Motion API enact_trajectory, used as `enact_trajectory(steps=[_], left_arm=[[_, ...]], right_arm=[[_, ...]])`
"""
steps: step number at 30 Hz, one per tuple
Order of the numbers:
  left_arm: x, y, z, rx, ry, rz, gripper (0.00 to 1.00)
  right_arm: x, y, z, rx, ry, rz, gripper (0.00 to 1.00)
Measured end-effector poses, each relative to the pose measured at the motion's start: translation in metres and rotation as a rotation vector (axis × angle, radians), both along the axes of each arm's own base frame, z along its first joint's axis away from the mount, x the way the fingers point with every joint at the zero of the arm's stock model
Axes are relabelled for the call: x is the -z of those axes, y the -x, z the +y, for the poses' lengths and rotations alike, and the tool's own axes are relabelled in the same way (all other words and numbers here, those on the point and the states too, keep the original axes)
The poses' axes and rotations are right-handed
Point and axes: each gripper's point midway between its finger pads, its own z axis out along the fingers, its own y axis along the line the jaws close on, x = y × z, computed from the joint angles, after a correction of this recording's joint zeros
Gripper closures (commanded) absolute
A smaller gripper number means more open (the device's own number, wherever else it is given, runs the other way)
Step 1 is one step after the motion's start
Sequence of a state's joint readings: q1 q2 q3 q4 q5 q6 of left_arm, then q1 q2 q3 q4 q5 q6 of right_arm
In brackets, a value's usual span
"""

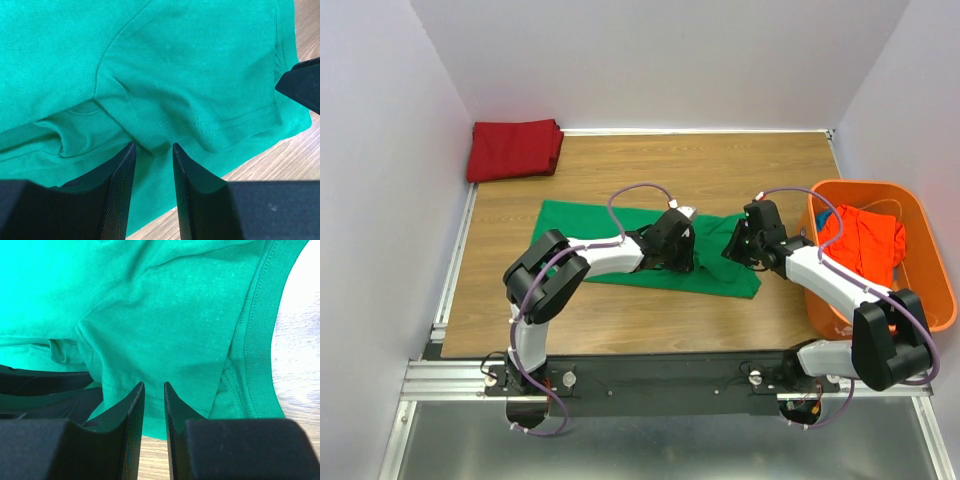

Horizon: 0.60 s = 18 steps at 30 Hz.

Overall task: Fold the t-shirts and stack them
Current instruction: Fold the other side of the tshirt into a rectangle

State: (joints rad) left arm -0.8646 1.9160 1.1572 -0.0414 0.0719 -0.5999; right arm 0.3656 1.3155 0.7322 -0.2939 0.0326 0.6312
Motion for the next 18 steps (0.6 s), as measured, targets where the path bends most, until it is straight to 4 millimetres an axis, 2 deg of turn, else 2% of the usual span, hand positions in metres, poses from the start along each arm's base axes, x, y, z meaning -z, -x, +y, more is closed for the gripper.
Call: enact_trajectory(steps=[6, 15, 18], left_arm=[[0.0000, -0.0004, -0.0046, 0.006, 0.010, 0.000, 0.65], [0.0013, -0.0001, -0.0053, 0.000, 0.012, 0.006, 0.97], [-0.0010, -0.0013, -0.0046, -0.006, 0.012, 0.000, 0.99]], right_arm=[[-0.0004, 0.0000, -0.0001, 0.000, 0.000, -0.001, 0.71], [-0.0036, -0.0003, -0.0001, 0.001, -0.003, -0.011, 0.71], [-0.0042, -0.0004, -0.0002, 0.002, -0.004, -0.013, 0.71]])
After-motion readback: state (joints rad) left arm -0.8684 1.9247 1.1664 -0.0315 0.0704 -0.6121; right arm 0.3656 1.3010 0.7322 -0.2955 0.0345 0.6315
